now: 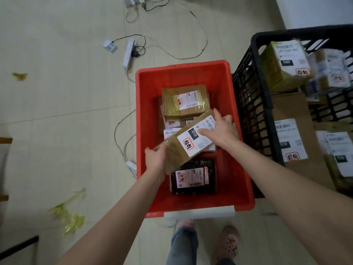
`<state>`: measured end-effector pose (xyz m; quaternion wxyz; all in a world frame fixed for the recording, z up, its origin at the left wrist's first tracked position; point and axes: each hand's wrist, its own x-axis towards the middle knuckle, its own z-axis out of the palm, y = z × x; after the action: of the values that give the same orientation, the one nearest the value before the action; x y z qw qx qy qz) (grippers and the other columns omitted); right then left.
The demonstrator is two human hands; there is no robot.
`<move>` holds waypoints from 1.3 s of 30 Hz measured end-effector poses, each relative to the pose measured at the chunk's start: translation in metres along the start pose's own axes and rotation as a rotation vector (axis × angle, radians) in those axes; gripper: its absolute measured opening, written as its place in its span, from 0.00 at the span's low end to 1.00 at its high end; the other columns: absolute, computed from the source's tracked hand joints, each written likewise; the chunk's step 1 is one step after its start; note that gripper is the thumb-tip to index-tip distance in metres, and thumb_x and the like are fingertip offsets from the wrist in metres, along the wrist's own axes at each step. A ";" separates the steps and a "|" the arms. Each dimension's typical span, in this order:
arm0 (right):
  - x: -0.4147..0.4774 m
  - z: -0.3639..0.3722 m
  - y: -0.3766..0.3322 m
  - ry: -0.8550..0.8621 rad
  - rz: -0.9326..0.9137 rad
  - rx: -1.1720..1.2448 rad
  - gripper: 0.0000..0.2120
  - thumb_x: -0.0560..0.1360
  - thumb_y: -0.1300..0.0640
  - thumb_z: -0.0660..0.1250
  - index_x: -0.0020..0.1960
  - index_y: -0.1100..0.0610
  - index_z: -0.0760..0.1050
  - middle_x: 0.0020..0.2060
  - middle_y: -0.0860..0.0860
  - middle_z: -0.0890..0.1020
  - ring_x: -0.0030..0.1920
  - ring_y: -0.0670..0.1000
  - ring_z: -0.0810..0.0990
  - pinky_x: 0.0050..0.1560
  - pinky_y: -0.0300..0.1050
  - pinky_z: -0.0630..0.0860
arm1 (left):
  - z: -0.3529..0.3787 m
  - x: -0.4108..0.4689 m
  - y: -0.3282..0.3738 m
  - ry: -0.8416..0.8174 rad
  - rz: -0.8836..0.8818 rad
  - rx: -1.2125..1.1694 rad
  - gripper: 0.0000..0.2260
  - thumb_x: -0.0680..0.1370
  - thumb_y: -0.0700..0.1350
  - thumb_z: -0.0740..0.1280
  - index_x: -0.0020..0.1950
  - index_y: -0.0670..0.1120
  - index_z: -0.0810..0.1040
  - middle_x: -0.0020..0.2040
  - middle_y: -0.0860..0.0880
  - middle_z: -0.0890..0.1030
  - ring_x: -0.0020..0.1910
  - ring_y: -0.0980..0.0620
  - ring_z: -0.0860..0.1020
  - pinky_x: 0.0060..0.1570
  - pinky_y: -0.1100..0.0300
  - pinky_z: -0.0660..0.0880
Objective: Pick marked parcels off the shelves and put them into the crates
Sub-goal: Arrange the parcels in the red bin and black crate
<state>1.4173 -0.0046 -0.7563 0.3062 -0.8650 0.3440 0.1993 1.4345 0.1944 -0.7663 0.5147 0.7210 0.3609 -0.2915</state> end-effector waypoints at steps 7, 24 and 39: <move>-0.070 0.035 0.042 -0.060 0.203 0.073 0.40 0.69 0.41 0.72 0.73 0.52 0.58 0.64 0.57 0.67 0.61 0.62 0.74 0.59 0.51 0.74 | -0.020 -0.032 -0.025 -0.058 0.034 0.270 0.29 0.76 0.52 0.66 0.74 0.44 0.62 0.61 0.45 0.74 0.61 0.43 0.73 0.65 0.45 0.69; -0.077 0.105 0.100 -0.288 0.406 0.173 0.44 0.69 0.50 0.74 0.76 0.53 0.52 0.68 0.59 0.64 0.65 0.61 0.72 0.64 0.52 0.71 | -0.003 0.004 -0.080 -0.280 -0.025 0.488 0.32 0.78 0.53 0.65 0.77 0.44 0.56 0.74 0.42 0.63 0.71 0.41 0.66 0.69 0.46 0.66; -0.147 -0.003 0.077 0.058 0.048 0.064 0.38 0.76 0.45 0.65 0.78 0.51 0.49 0.74 0.52 0.59 0.69 0.55 0.66 0.63 0.52 0.72 | 0.050 -0.092 -0.006 -0.280 0.940 1.360 0.39 0.75 0.59 0.65 0.79 0.49 0.49 0.79 0.46 0.50 0.76 0.44 0.56 0.69 0.46 0.65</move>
<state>1.2616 0.0185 -0.7029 0.3188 -0.8516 0.3798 0.1701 1.3752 0.1276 -0.7119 0.0755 0.9067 -0.2991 -0.2875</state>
